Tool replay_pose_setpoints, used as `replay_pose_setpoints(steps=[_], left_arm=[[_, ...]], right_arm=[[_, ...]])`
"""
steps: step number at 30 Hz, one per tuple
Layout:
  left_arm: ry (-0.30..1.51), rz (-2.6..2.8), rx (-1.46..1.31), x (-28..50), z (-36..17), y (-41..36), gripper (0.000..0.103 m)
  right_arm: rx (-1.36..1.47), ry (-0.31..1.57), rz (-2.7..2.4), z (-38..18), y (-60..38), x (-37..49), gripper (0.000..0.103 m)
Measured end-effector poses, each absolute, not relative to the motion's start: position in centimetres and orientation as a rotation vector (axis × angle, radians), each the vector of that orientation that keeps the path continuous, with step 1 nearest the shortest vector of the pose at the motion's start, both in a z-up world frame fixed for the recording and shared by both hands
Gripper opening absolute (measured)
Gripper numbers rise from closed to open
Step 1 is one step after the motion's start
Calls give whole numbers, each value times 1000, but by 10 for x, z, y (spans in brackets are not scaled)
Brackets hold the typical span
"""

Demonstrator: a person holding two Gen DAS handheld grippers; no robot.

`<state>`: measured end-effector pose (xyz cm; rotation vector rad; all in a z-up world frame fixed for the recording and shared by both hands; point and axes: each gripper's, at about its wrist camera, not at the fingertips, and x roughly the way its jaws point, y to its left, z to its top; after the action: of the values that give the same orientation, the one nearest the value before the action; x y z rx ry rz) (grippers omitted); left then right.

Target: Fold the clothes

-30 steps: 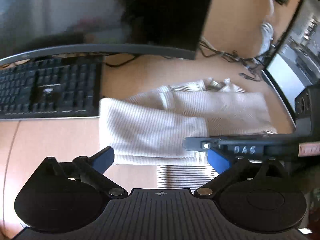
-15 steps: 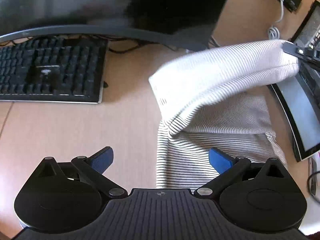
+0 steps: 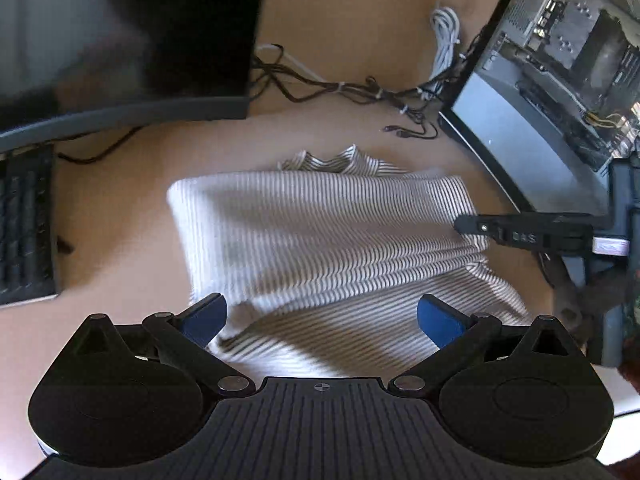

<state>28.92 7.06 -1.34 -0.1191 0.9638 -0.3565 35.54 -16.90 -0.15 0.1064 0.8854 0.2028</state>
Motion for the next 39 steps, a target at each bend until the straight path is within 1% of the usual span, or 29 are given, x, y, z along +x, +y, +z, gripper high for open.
replay_pose_setpoints(steps=[1, 2, 4, 5, 6, 8, 10, 11, 12, 13, 14, 15, 18, 20, 22, 24, 26, 28, 31, 34, 36, 39], left_arm=[[976, -356, -120, 293, -18, 67, 103], [988, -360, -118, 296, -22, 64, 103], [1014, -374, -108, 301, -28, 58, 103], [1028, -385, -106, 302, -31, 55, 103], [1041, -398, -102, 302, -33, 52, 103], [1047, -411, -87, 300, -32, 48, 103], [1018, -421, -78, 297, -25, 48, 103], [999, -428, -82, 295, -21, 50, 103], [977, -431, -94, 295, -17, 52, 103], [953, -430, -108, 295, -13, 55, 103], [938, -422, -121, 297, -12, 59, 103], [929, -407, -133, 300, -12, 62, 103], [980, -358, -182, 314, -26, 70, 103], [1007, -345, -205, 321, -37, 71, 103], [1001, -352, -203, 323, -40, 70, 103], [999, -358, -185, 323, -42, 66, 103], [993, -364, -172, 324, -44, 64, 103], [986, -371, -166, 323, -44, 65, 103], [986, -395, -162, 322, -43, 67, 103], [1001, -424, -184, 324, -38, 73, 103], [1006, -446, -216, 324, -29, 79, 103], [952, -480, -248, 328, -17, 88, 103]], right_arm=[[96, 881, 187, 3, -168, 354, 20], [75, 861, 164, 9, -167, 352, 26], [39, 796, 157, 20, -167, 345, 27], [38, 775, 165, 25, -165, 344, 31], [42, 759, 173, 29, -162, 344, 43], [68, 755, 189, 27, -159, 348, 55], [80, 783, 185, 12, -156, 354, 54], [79, 811, 169, 1, -155, 356, 49], [78, 839, 153, -11, -154, 359, 47], [71, 836, 139, -19, -153, 359, 48], [50, 821, 130, -23, -151, 357, 53], [64, 827, 126, -24, -153, 355, 56], [162, 864, 111, -22, -164, 356, 63], [176, 844, 97, -12, -168, 354, 63], [137, 779, 99, 5, -165, 349, 73], [148, 693, 153, 22, -160, 344, 103], [188, 629, 226, 32, -150, 343, 103], [254, 619, 293, 30, -142, 348, 103], [381, 712, 309, -1, -139, 367, 103], [528, 747, 240, -30, -151, 373, 103], [558, 775, 246, -31, -155, 375, 103], [548, 834, 276, -29, -157, 384, 103]])
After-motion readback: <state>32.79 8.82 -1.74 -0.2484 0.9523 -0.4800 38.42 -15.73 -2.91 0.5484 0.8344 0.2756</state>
